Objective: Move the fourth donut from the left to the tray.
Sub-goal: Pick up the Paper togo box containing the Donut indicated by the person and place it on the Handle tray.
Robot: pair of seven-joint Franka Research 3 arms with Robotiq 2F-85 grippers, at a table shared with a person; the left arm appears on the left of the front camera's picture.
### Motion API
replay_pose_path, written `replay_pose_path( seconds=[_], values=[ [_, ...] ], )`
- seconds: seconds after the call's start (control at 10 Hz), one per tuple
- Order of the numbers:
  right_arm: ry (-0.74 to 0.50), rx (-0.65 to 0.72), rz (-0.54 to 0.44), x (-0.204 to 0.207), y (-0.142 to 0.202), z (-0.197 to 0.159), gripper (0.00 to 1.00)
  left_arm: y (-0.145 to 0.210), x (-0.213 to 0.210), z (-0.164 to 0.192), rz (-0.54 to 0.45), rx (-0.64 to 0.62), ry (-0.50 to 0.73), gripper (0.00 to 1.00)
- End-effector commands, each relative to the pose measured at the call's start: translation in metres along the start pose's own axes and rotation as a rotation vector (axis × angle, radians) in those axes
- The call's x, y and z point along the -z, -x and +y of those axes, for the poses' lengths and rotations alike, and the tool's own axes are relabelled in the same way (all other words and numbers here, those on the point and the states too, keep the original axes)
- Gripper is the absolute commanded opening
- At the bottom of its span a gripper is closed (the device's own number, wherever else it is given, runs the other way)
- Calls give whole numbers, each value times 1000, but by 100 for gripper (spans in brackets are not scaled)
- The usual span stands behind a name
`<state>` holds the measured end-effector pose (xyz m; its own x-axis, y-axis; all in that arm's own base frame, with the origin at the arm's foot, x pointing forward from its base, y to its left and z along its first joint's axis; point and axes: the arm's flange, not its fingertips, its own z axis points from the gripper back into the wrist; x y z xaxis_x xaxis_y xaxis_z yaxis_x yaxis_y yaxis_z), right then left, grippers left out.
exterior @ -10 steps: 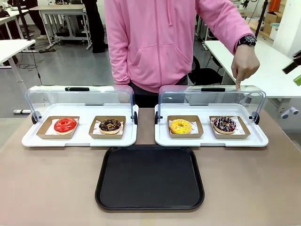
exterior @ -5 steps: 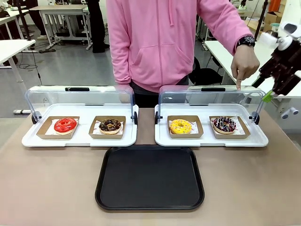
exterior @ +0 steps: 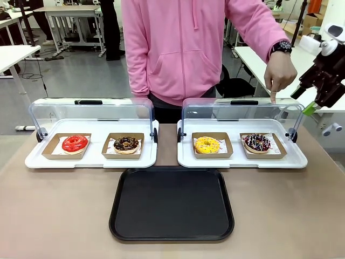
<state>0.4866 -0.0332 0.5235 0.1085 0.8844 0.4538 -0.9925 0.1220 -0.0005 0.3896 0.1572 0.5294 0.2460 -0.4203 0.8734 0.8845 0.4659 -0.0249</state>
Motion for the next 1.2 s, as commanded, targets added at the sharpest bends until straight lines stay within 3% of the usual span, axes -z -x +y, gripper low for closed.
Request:
replay_pose_path(
  seconds=[0.0, 0.1, 0.5, 1.1],
  values=[
    [0, 1, 1, 2, 0, 0, 100, -3, -1, 0, -21, 6, 1, 100],
    [56, 69, 90, 25, 4, 3, 100, -3, -1, 0, -21, 6, 1, 100],
    [197, 111, 198, 80, 15, 28, 100, -3, -1, 0, -21, 6, 1, 100],
    [351, -15, 368, 150, 30, 45, 100, -3, -1, 0, -21, 6, 1, 100]
  ],
)
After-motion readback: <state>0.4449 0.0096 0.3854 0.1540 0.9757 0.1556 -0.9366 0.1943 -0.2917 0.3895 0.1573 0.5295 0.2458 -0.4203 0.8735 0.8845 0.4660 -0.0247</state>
